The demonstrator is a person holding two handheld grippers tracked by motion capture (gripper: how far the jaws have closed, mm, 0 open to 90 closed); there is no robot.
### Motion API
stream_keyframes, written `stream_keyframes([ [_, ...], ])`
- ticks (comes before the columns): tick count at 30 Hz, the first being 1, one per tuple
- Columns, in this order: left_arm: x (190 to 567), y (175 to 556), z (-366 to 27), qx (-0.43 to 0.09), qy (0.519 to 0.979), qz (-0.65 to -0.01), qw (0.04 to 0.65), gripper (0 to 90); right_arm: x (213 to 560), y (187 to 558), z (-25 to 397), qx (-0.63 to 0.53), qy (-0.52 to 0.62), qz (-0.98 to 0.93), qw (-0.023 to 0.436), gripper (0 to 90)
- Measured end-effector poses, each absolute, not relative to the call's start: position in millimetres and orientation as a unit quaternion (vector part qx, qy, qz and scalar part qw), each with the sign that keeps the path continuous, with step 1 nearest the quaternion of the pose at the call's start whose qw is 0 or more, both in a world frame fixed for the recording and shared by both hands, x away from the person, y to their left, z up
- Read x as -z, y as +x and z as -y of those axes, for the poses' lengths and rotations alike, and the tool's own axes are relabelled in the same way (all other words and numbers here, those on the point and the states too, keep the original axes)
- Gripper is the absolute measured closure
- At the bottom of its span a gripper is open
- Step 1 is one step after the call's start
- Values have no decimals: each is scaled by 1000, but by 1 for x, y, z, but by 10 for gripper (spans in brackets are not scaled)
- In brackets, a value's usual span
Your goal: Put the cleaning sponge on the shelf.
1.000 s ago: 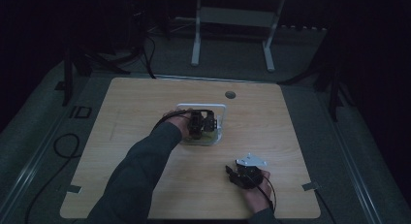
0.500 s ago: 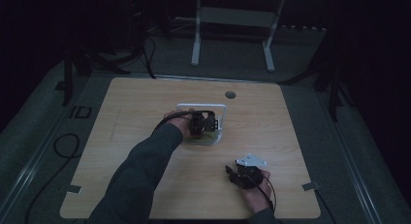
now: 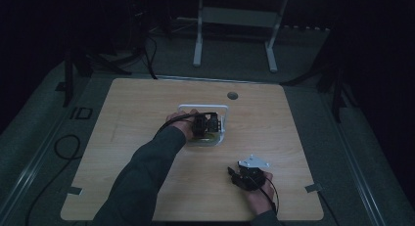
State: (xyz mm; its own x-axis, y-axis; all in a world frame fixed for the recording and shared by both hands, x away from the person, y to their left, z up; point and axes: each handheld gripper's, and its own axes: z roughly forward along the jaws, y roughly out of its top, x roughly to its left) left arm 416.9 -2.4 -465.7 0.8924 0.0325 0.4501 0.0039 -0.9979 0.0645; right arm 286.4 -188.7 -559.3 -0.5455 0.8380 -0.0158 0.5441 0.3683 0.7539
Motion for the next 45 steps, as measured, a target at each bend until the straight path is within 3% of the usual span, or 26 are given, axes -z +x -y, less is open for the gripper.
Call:
stream_keyframes([
  [34, 467, 418, -1, -244, 969, -3, 29, 705, 559, 286, 189, -361, 431, -802, 204, 517],
  [45, 460, 415, -4, -232, 972, -24, 37, 602, 559, 286, 189, -361, 430, -802, 204, 516],
])
